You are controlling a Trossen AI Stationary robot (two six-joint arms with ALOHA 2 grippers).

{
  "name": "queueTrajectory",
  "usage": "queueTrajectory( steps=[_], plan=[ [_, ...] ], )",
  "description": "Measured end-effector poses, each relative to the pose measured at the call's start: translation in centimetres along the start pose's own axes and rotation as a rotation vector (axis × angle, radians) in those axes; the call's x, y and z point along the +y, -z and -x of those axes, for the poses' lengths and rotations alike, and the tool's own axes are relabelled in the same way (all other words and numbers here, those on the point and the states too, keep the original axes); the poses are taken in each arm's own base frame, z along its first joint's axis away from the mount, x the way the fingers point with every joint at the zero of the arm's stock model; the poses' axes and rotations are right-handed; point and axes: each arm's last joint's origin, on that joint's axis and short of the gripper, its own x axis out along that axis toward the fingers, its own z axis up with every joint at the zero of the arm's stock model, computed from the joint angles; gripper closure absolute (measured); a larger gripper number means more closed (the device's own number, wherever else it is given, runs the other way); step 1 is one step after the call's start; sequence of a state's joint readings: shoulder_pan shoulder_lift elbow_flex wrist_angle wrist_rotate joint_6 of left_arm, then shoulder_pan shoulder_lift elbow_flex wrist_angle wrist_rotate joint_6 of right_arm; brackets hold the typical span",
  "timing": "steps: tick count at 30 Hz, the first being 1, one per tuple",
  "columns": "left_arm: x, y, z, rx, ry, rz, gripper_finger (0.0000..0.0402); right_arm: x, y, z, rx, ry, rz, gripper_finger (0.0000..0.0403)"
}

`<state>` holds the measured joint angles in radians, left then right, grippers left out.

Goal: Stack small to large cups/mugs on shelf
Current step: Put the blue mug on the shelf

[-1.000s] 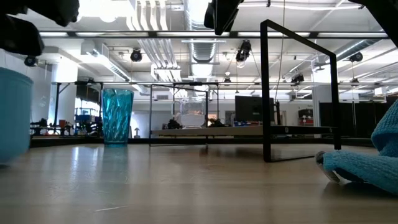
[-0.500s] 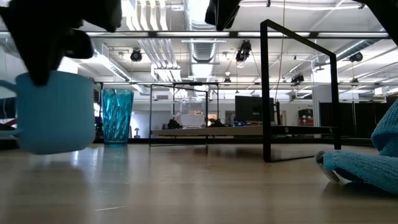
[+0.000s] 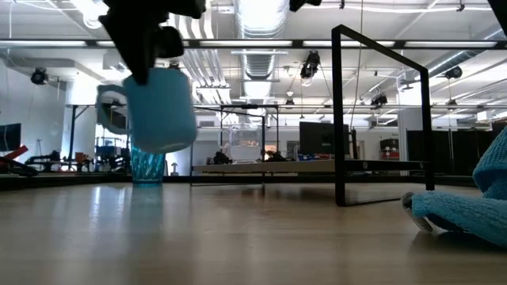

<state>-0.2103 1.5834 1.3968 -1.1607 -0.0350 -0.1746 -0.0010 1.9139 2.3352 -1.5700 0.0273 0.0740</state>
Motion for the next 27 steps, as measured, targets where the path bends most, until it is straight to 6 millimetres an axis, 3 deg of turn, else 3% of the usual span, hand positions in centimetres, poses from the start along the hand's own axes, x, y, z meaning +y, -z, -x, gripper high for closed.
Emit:
queueTrajectory(
  steps=[7, 18, 27],
  plan=[
    [2.9, -0.8, 0.7, -0.028, -0.066, -0.143, 0.0401, -0.1, 0.9, 2.2, -0.051, -0.007, -0.097, 0.0351],
    [5.7, -2.7, 1.3, -0.197, -0.121, -0.224, 0.0401, -0.5, 0.9, 1.2, -0.015, 0.003, -0.169, 0.0351],
    [6.9, -5.8, -0.2, -0.215, -0.138, -0.221, 0.0401, -2.5, 0.9, 0.7, 0.000, 0.074, -0.218, 0.0351]
  ],
)
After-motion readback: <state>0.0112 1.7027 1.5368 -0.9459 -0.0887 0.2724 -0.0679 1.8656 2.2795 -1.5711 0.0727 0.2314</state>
